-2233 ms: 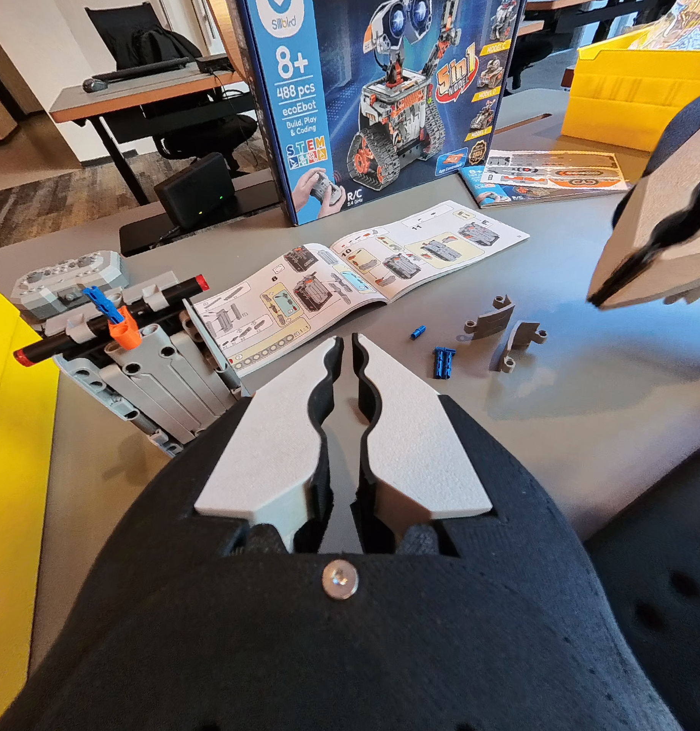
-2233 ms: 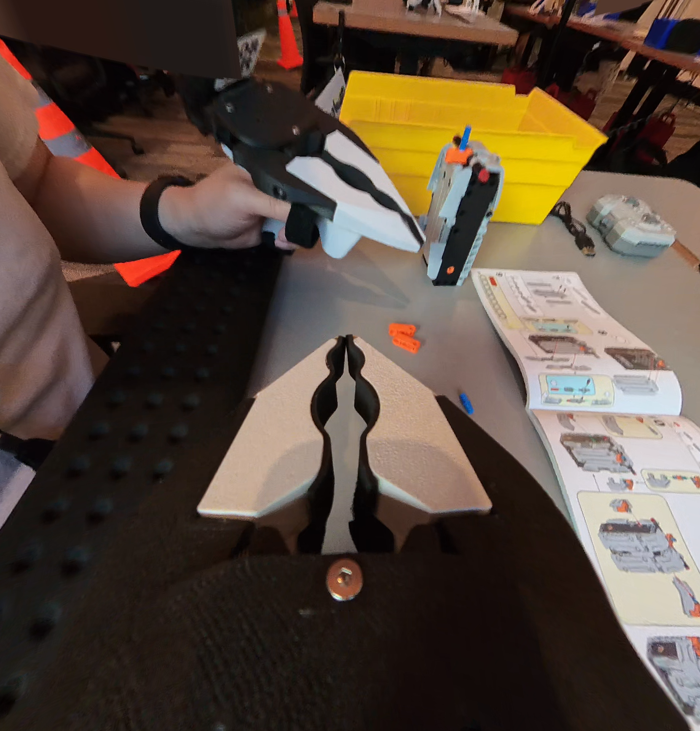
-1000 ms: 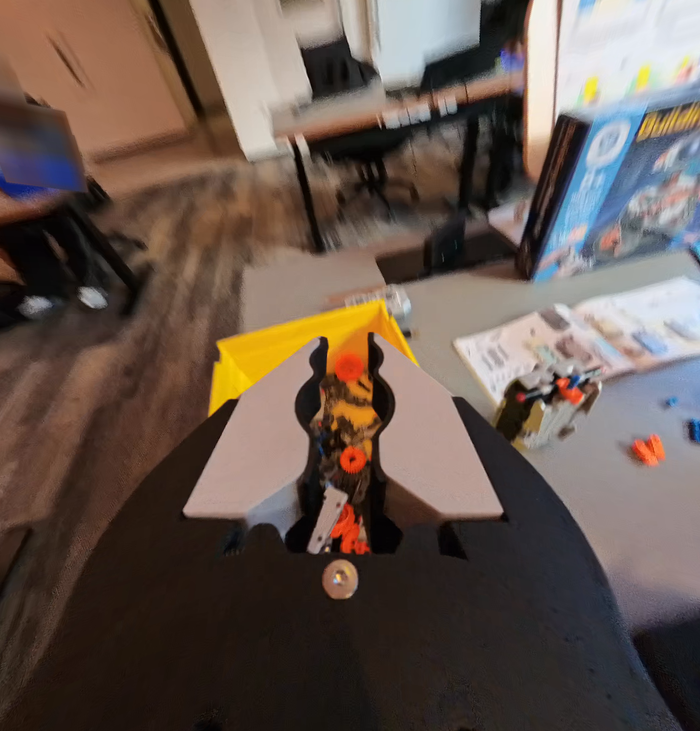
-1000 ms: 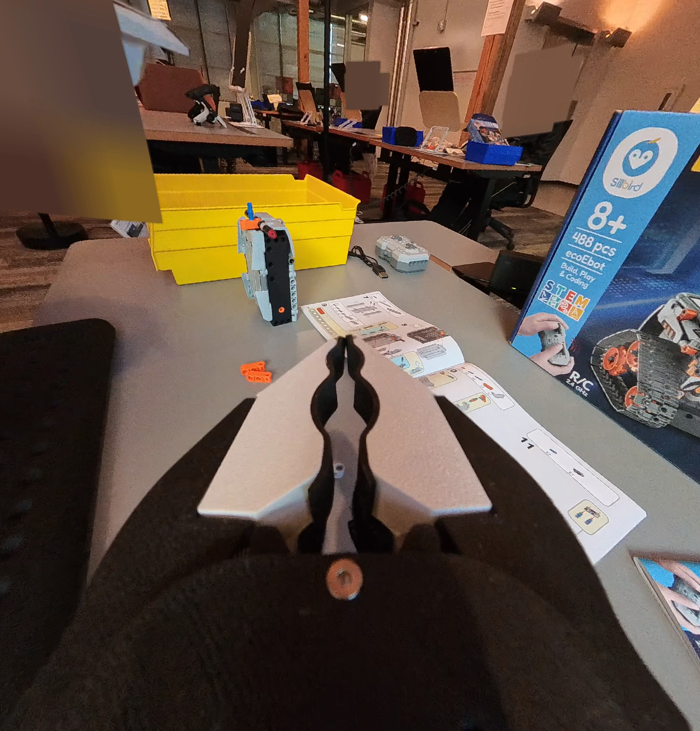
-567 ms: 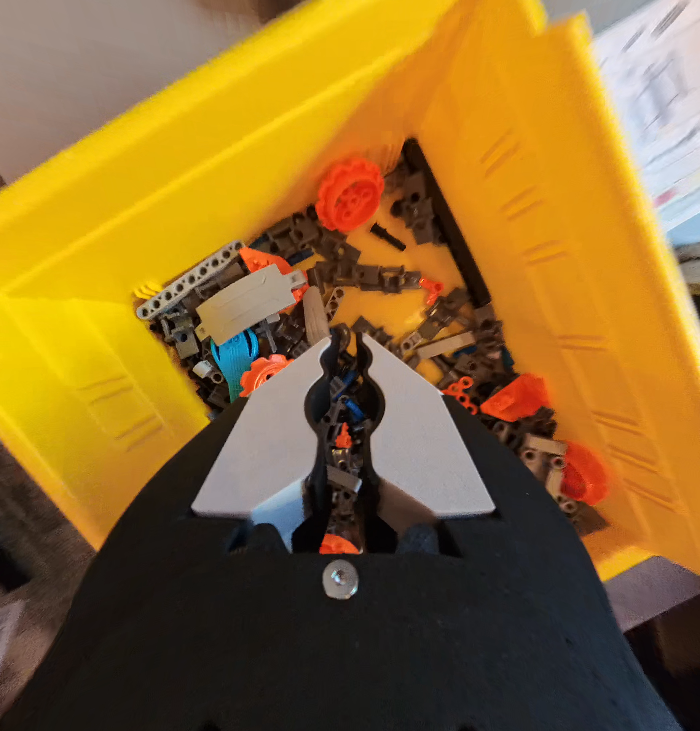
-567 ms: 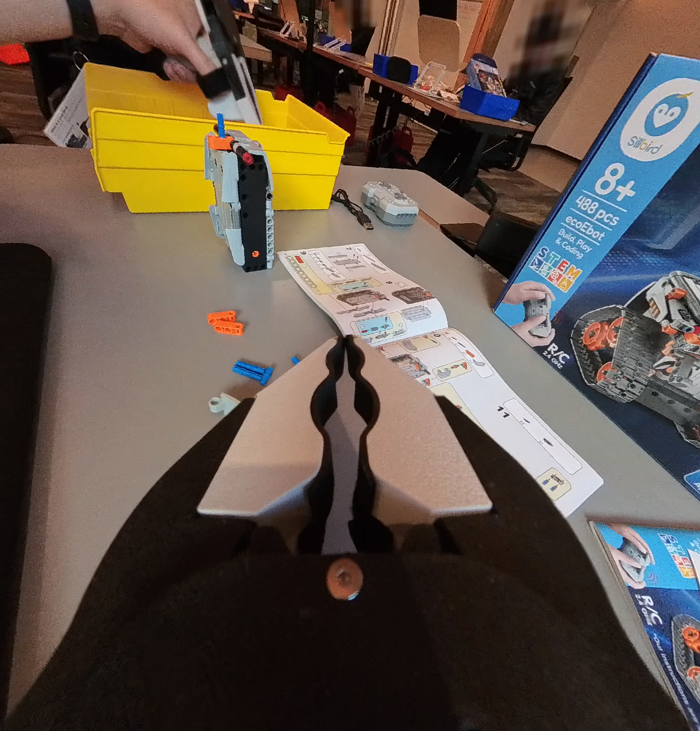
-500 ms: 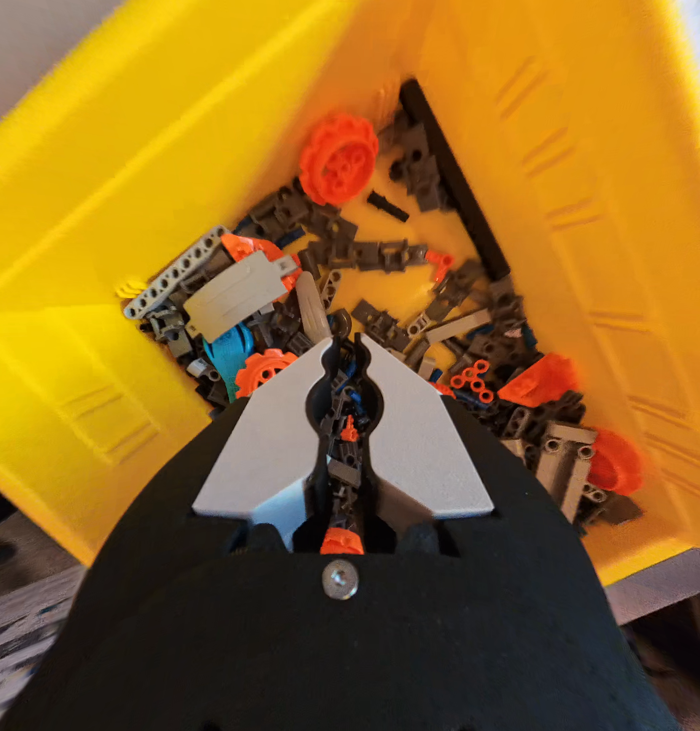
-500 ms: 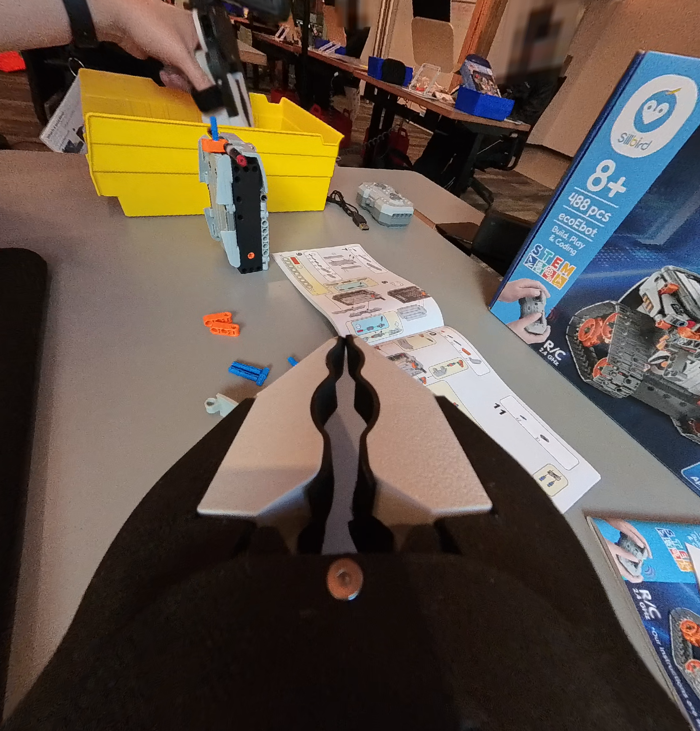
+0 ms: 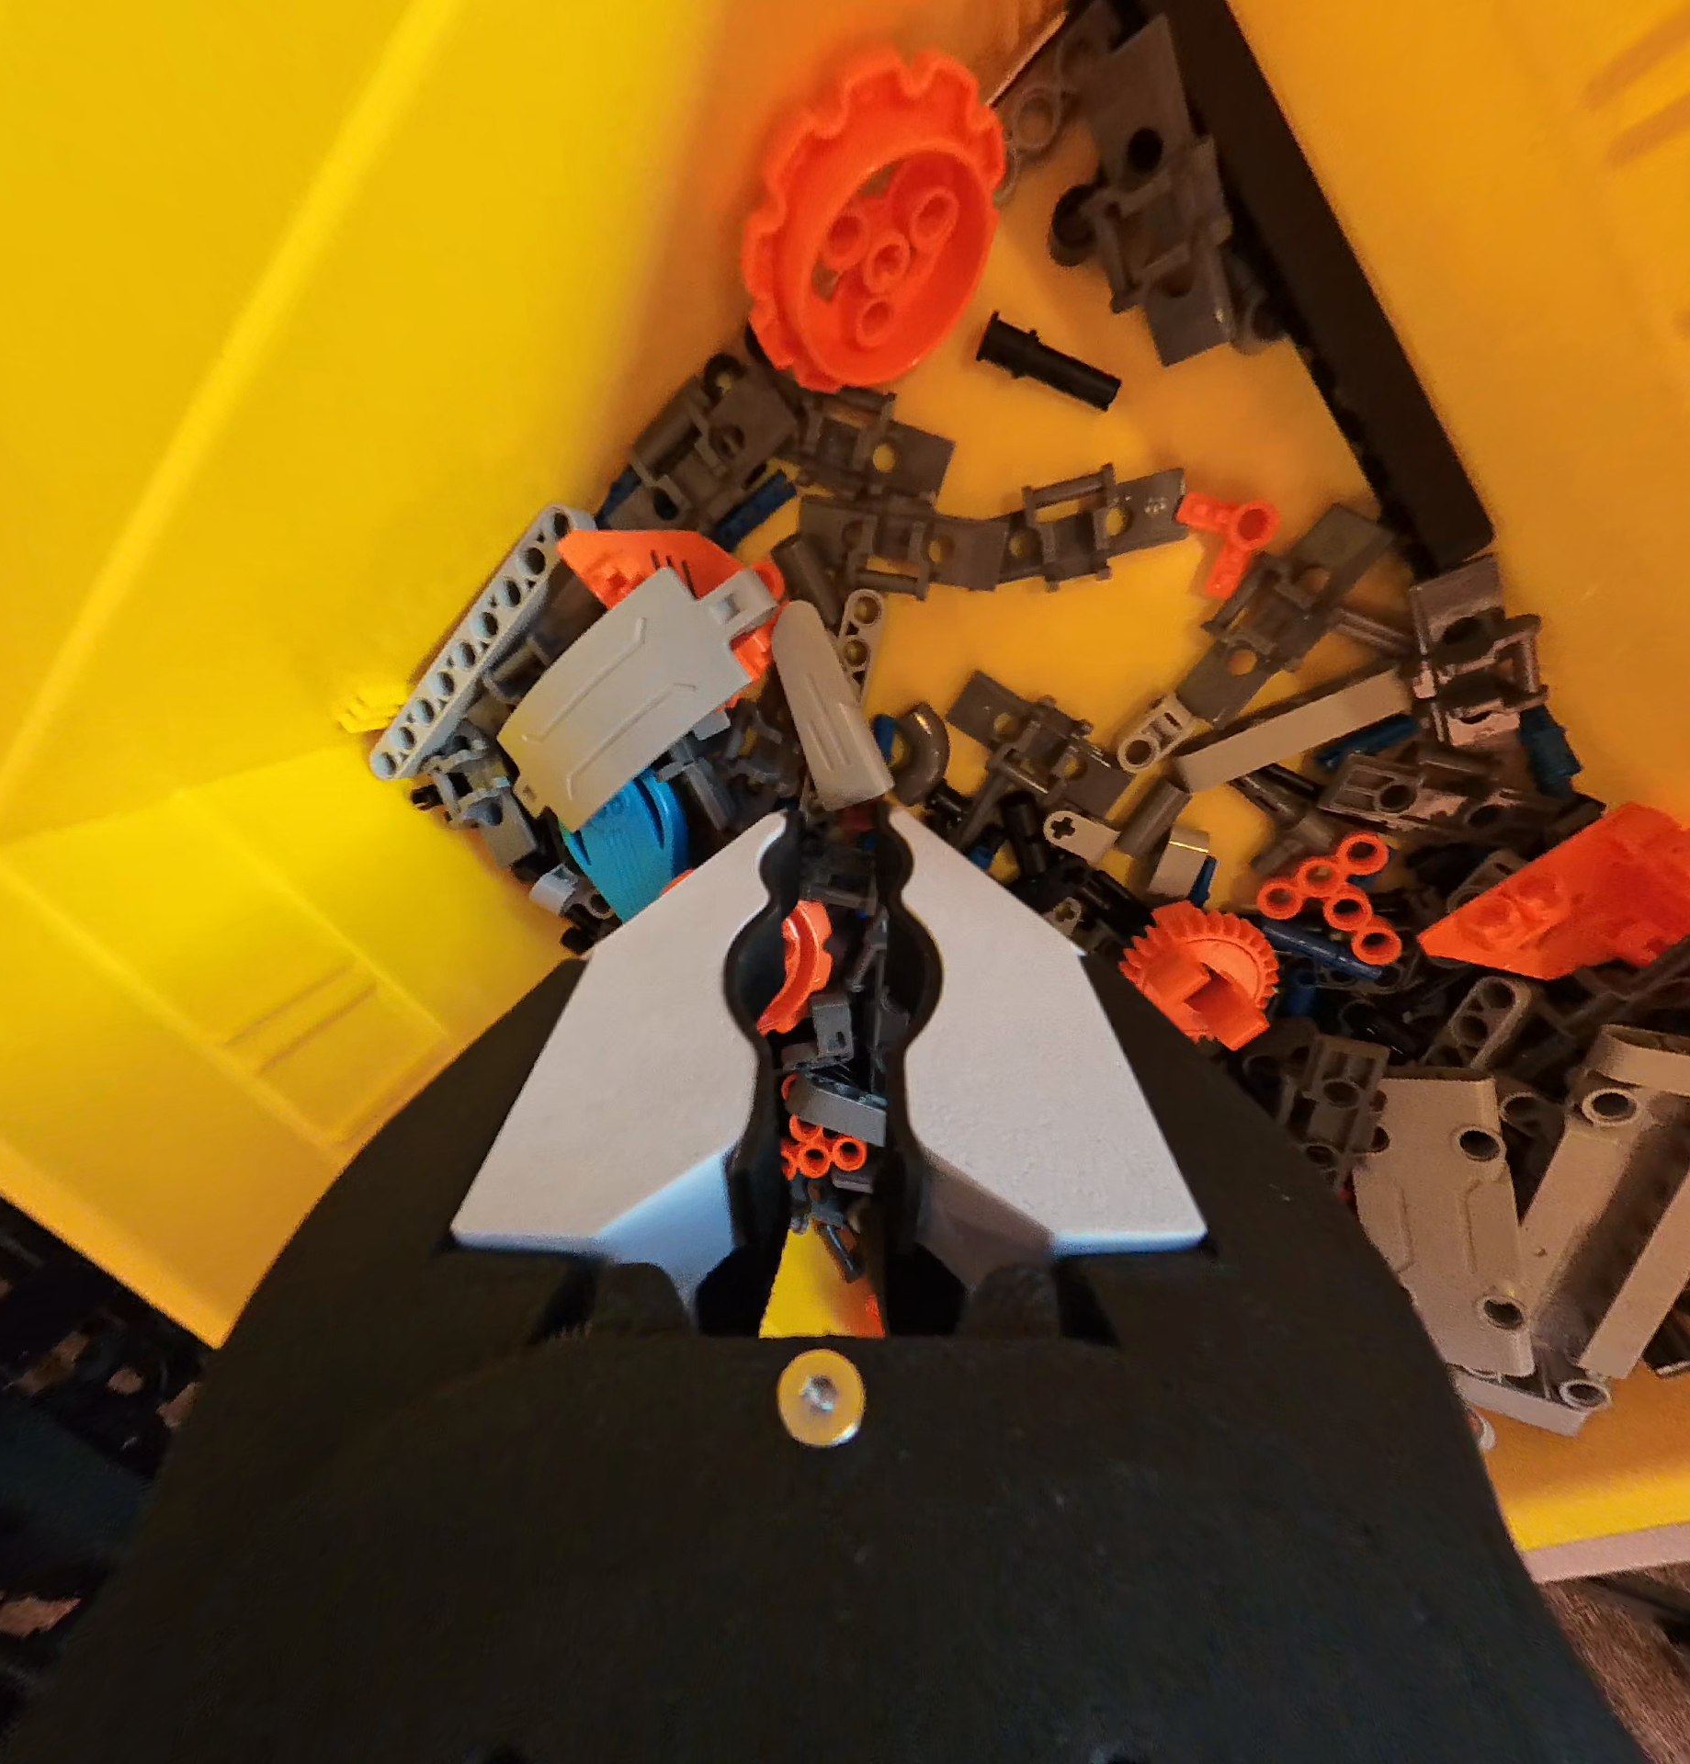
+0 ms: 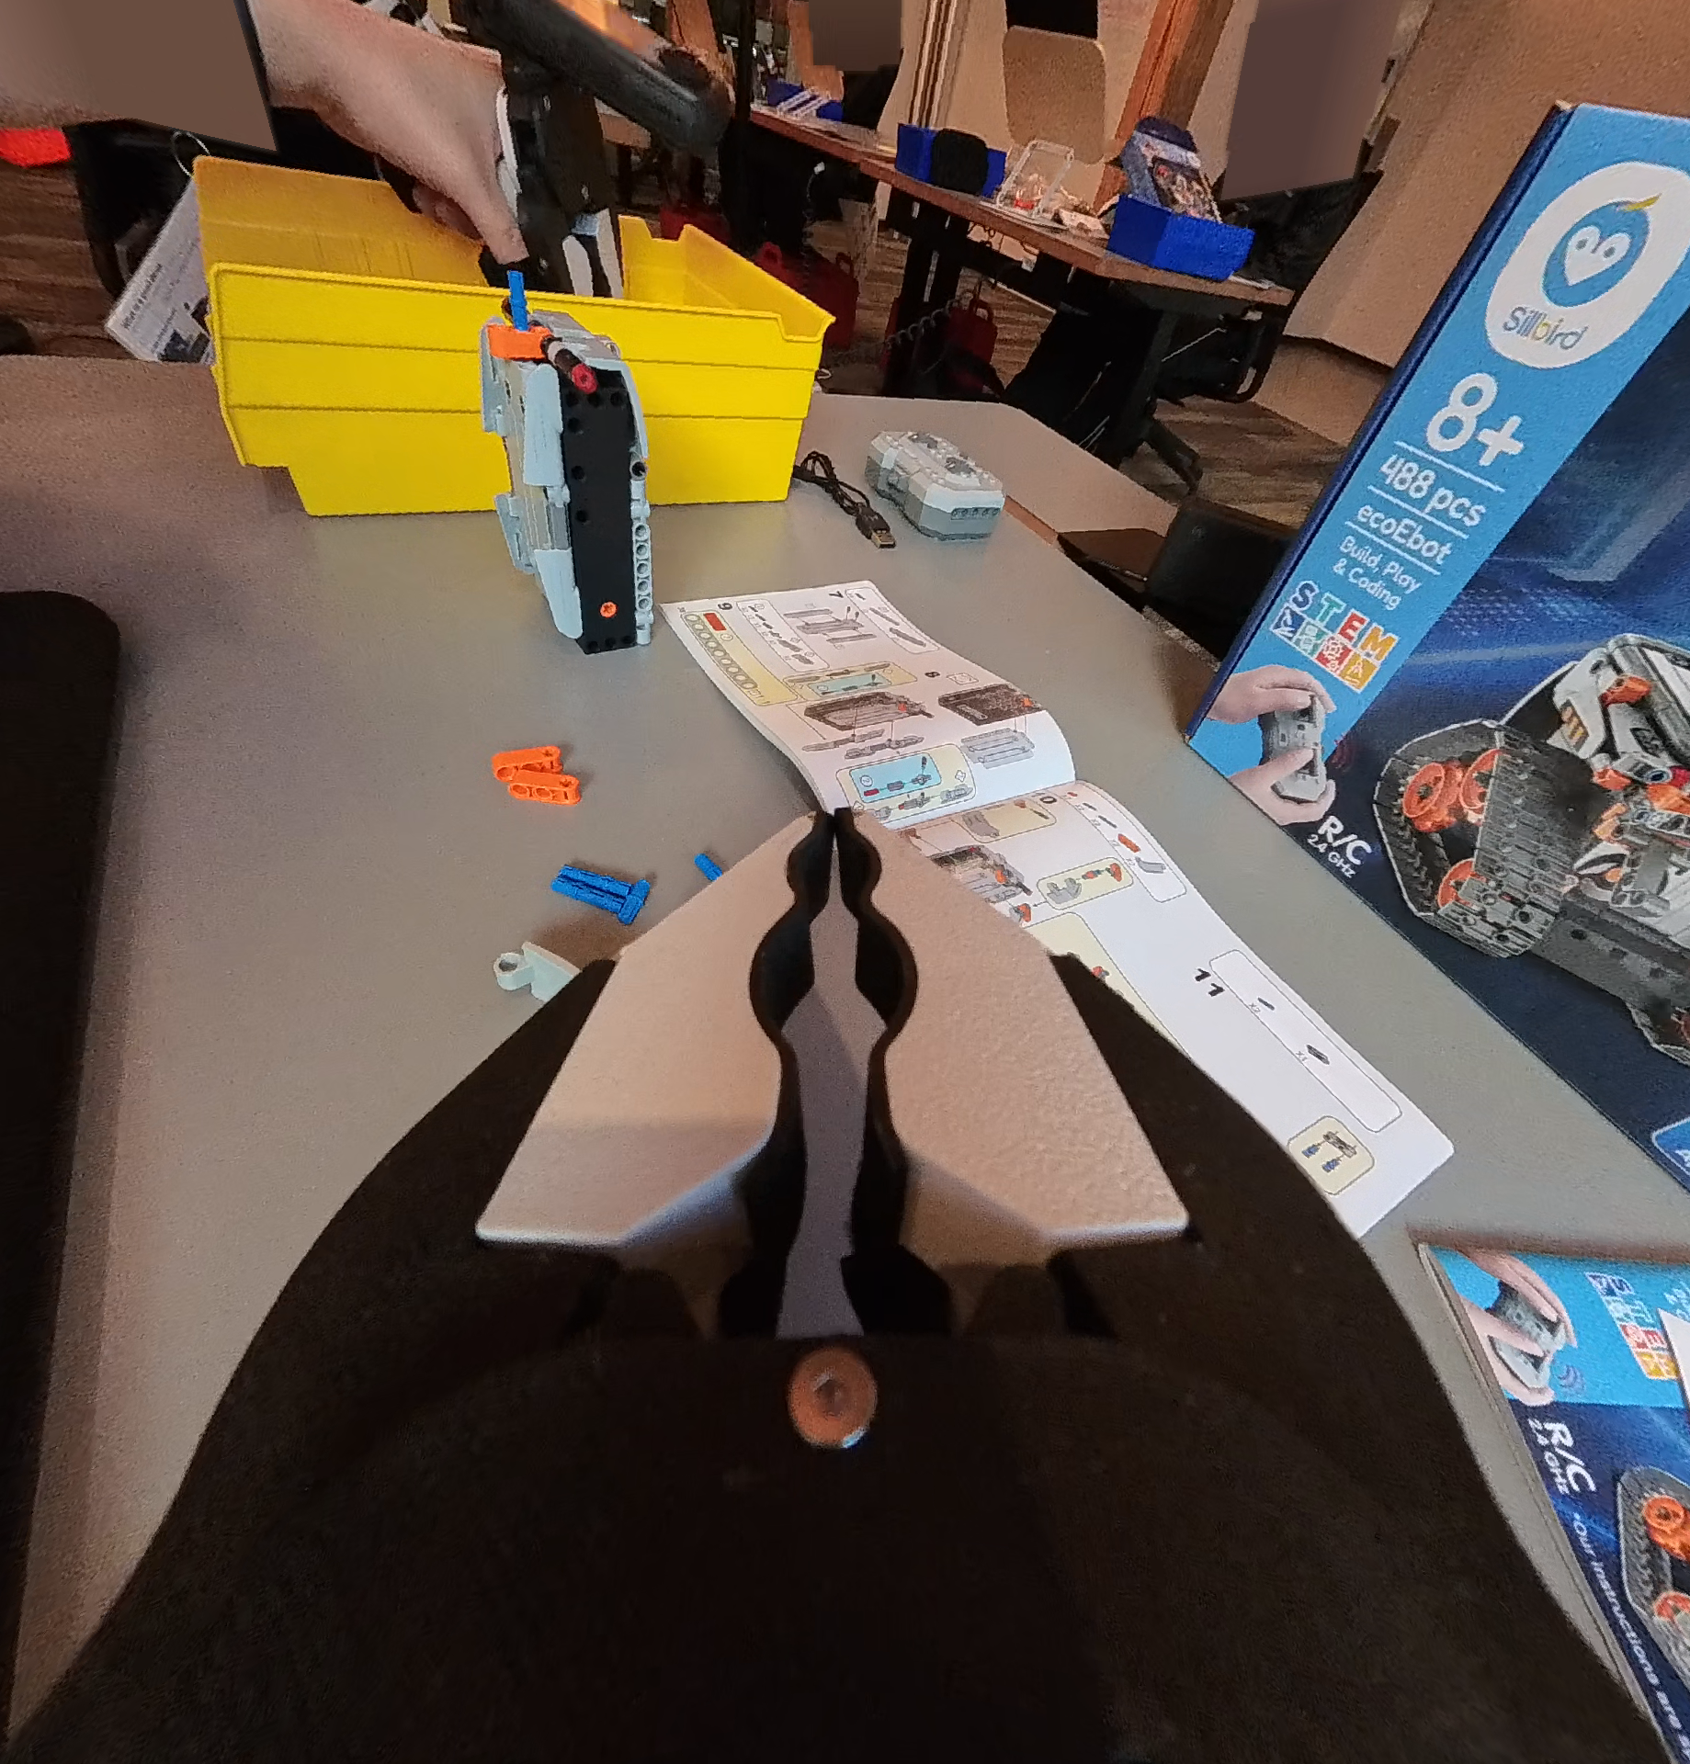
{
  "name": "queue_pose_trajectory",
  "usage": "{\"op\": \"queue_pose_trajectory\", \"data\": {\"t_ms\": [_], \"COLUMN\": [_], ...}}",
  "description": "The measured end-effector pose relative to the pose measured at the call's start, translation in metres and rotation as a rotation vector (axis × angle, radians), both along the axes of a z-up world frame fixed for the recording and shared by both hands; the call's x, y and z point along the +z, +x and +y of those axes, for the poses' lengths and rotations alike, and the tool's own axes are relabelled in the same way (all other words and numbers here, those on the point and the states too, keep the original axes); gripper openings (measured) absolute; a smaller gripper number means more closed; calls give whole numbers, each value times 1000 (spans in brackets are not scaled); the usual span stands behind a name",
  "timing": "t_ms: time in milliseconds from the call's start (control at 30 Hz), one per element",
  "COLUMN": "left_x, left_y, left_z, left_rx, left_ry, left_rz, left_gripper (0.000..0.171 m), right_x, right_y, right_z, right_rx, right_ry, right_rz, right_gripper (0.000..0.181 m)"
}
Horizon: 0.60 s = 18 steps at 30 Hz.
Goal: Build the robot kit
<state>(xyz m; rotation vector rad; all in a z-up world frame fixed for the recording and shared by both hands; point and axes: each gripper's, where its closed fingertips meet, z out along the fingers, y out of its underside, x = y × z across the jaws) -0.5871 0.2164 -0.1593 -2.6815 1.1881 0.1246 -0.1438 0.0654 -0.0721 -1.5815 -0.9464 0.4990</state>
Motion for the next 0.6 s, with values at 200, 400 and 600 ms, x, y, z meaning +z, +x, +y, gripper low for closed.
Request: {"op": "queue_pose_trajectory", "data": {"t_ms": [200,400,600], "left_x": [-1,-1,-3], "left_y": [0,-1,-3], "left_z": [-2,-3,0], "left_rx": [-84,-179,-239], "left_ry": [-41,-29,18], "left_rz": [7,38,66], "left_gripper": [16,17,18], "right_x": [-2,-1,-2], "right_y": [0,3,2], "right_z": [0,2,2], "right_rx": [-2,-9,-6], "right_ry": [-6,-12,-14], "right_rz": [-4,6,2], "right_gripper": [0,0,0]}}
